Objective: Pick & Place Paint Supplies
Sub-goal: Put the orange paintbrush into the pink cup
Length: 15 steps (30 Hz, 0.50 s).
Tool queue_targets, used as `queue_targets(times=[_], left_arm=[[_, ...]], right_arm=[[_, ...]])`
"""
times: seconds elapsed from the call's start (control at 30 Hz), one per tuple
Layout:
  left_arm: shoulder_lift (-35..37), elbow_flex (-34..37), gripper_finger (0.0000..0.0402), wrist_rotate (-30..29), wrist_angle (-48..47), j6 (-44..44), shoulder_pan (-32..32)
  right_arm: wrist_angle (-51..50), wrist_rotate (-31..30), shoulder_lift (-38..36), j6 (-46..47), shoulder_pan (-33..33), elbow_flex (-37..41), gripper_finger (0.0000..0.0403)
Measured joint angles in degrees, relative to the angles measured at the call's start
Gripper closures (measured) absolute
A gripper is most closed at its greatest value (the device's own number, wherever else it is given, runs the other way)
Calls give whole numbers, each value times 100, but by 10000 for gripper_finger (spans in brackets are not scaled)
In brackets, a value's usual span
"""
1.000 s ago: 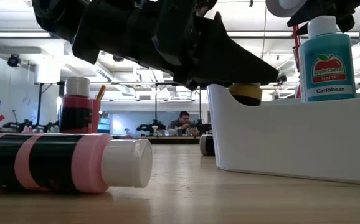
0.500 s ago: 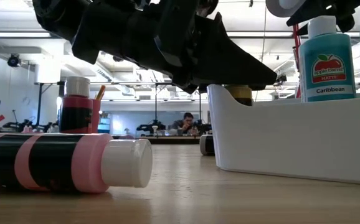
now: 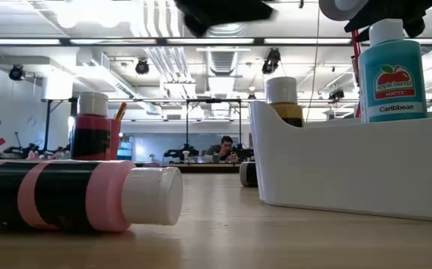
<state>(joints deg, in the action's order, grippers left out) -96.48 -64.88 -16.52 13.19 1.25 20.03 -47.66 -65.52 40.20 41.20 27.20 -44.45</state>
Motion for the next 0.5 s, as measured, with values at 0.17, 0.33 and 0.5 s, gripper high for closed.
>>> queue_targets(times=[0.17, 0.33, 0.5], left_arm=[[1121, 40, 221, -1027, -1833, 455, 0], [1938, 48, 221, -2410, -4020, 1653, -13], [2523, 51, 221, -2817, -5812, 3421, -234]], right_arm=[[9, -2, 66, -30, -2, 0, 138], [32, -4, 275, -36, -8, 0, 149], [130, -13, 559, -48, -11, 0, 150]])
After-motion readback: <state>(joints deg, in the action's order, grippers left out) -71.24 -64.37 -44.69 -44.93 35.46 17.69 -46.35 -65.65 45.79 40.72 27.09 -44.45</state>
